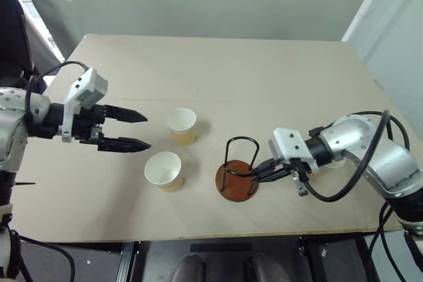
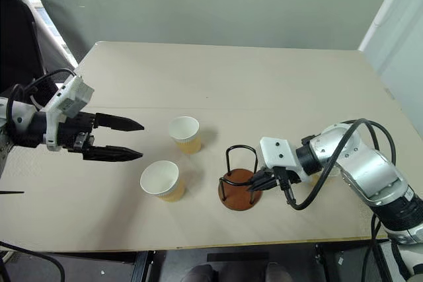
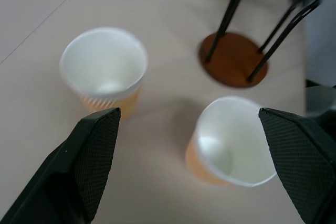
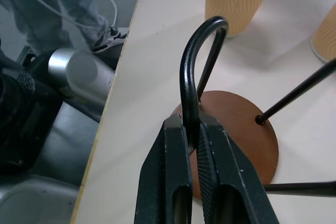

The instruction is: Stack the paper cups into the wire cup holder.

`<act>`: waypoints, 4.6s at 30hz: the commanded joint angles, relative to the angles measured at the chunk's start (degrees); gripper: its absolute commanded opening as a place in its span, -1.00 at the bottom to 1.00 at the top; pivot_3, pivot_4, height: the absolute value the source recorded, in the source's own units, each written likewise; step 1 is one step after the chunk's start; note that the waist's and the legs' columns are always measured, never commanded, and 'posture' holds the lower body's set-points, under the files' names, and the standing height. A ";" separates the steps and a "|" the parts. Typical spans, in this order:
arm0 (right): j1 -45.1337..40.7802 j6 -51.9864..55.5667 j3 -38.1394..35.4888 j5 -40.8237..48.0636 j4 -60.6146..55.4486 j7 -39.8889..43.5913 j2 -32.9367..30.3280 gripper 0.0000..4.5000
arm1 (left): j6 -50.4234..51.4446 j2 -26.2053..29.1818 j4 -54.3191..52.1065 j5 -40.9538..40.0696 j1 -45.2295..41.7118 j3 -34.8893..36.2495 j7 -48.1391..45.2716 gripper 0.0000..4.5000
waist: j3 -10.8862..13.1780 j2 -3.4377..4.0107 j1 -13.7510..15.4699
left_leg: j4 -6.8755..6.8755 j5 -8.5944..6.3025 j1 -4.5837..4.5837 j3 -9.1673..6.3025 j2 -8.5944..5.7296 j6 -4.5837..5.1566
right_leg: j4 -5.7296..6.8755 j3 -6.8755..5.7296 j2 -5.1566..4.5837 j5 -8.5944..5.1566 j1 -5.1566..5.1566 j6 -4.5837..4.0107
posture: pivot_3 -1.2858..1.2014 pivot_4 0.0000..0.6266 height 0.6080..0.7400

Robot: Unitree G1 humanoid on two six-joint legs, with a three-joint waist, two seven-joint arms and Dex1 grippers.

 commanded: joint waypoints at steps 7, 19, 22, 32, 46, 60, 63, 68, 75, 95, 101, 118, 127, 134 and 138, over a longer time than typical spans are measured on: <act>-1.65 -4.93 0.22 -3.34 3.88 3.55 0.67 -0.99 | 2.33 5.54 -9.88 -5.70 1.66 2.33 -4.82 1.00 | -0.01 -0.01 -0.04 | -0.06 0.00 0.07 0.00 0.01 0.00 | -0.04 0.02 0.00 0.00 0.04 0.00 | 0.03 -0.52 1.00; -4.21 -2.39 0.10 -4.37 4.15 6.61 0.33 -0.68 | 2.58 5.23 -12.87 -7.14 3.43 2.25 -2.57 1.00 | -0.02 -0.03 -0.02 | -0.07 0.00 0.12 0.00 0.02 0.00 | -0.03 0.01 0.00 0.02 0.07 -0.06 | 0.03 -0.52 1.00; -4.59 -2.27 -0.77 -4.98 3.90 6.10 0.22 -0.21 | 2.60 5.15 -12.23 -7.49 2.29 1.64 -2.93 1.00 | -0.02 -0.03 -0.02 | -0.09 0.00 0.11 -0.01 0.02 0.00 | -0.02 0.01 0.00 0.03 0.07 -0.06 | 0.03 -0.52 1.00; -7.88 9.82 -18.60 6.26 1.71 9.24 -14.94 0.26 | 0.57 2.45 -8.97 -5.09 -2.66 -3.46 -4.21 1.00 | 0.00 0.01 0.76 | -0.25 0.01 0.08 -0.02 0.02 -0.02 | -0.07 0.01 -0.01 0.02 0.09 -0.08 | 0.03 -0.52 1.00; 16.80 1.40 -24.06 -4.20 4.21 4.49 -29.48 0.26 | -1.09 0.06 -7.33 -5.31 -5.84 -7.83 -4.95 1.00 | 0.02 -0.01 0.67 | -0.32 0.04 0.43 0.17 0.13 -0.08 | -0.02 0.21 0.00 0.01 0.20 -0.09 | 0.03 -0.52 1.00; 11.53 -3.03 -13.11 -10.84 8.92 4.77 -23.92 0.26 | 1.07 1.92 -10.25 -6.34 -2.34 -3.97 -3.87 1.00 | 0.02 -0.01 0.73 | -0.33 0.01 0.29 0.10 0.13 -0.02 | -0.05 0.10 0.03 0.02 0.22 -0.07 | 0.03 -0.52 1.00; 12.03 -5.36 -9.80 -14.95 9.48 3.27 -22.36 0.26 | 1.47 2.08 -10.85 -6.34 -1.82 -3.58 -3.24 1.00 | 0.01 -0.04 0.73 | -0.30 0.01 0.27 0.06 0.13 -0.02 | -0.06 0.08 0.03 0.02 0.23 -0.07 | 0.03 -0.52 1.00; 10.76 -7.27 -8.94 -17.72 11.39 3.04 -20.76 -0.13 | 1.92 2.11 -11.37 -6.45 -1.28 -2.91 -2.93 1.00 | 0.02 -0.01 0.71 | -0.27 0.01 0.26 0.07 0.13 -0.01 | -0.04 0.08 0.02 0.03 0.19 -0.06 | 0.03 -0.52 1.00; 8.62 -5.48 -14.57 -11.47 8.04 9.33 -24.36 -0.98 | 2.20 1.98 -11.41 -6.22 -1.59 -2.88 -2.68 1.00 | 0.02 -0.01 0.73 | -0.27 0.01 0.18 0.08 0.12 -0.02 | -0.04 0.07 0.03 0.03 0.17 -0.06 | 0.03 -0.52 1.00; -26.31 -0.03 -4.92 0.06 6.28 12.37 -3.75 -0.98 | 2.40 0.78 -12.92 -6.02 0.52 -2.45 -1.53 1.00 | 0.03 0.00 -0.17 | -0.20 0.08 0.11 -0.06 0.15 -0.06 | -0.04 0.00 0.14 -0.01 0.02 -0.15 | 0.03 -0.52 1.00; -22.78 0.12 -3.74 0.43 3.11 14.79 -4.22 -0.98 | 3.49 1.84 -14.69 -7.03 2.94 -0.35 -0.78 1.00 | 0.03 0.00 -0.10 | -0.31 0.08 0.04 -0.06 0.15 -0.06 | -0.08 -0.02 0.13 0.00 0.05 -0.14 | 0.03 -0.52 1.00; -19.00 0.37 -0.35 -4.72 0.52 12.70 -3.19 -0.60 | 3.63 2.72 -15.07 -7.33 3.20 -0.16 -0.29 1.00 | 0.03 0.00 -0.14 | -0.21 0.10 0.14 -0.06 0.16 -0.09 | -0.03 0.00 0.13 -0.01 0.06 -0.15 | 0.03 -0.52 1.00; -16.71 5.51 -5.88 -3.57 0.29 9.27 -5.49 0.84 | 1.01 3.56 -7.24 -0.10 -2.48 -3.96 0.91 1.00 | 0.03 0.00 0.01 | -0.22 0.10 0.13 -0.08 0.16 -0.09 | -0.07 -0.02 0.12 0.00 0.06 -0.16 | 0.03 -0.52 1.00; 3.35 18.86 -36.93 14.05 0.94 12.98 -16.73 0.98 | -0.90 5.48 -3.63 6.90 -5.54 -10.62 -3.15 1.00 | 0.04 -0.09 1.48 | -0.40 0.10 0.03 -0.10 0.09 -0.10 | -0.18 0.00 0.03 0.00 0.09 -0.16 | 0.03 -0.52 1.00; 9.26 22.75 -44.31 19.87 -3.44 9.29 -18.09 0.98 | -3.01 5.56 -3.16 11.64 -5.83 -15.05 -4.63 1.00 | 0.05 -0.07 1.12 | -0.43 0.09 0.12 0.02 0.11 -0.16 | -0.15 0.09 0.04 -0.01 0.05 -0.18 | 0.03 -0.52 1.00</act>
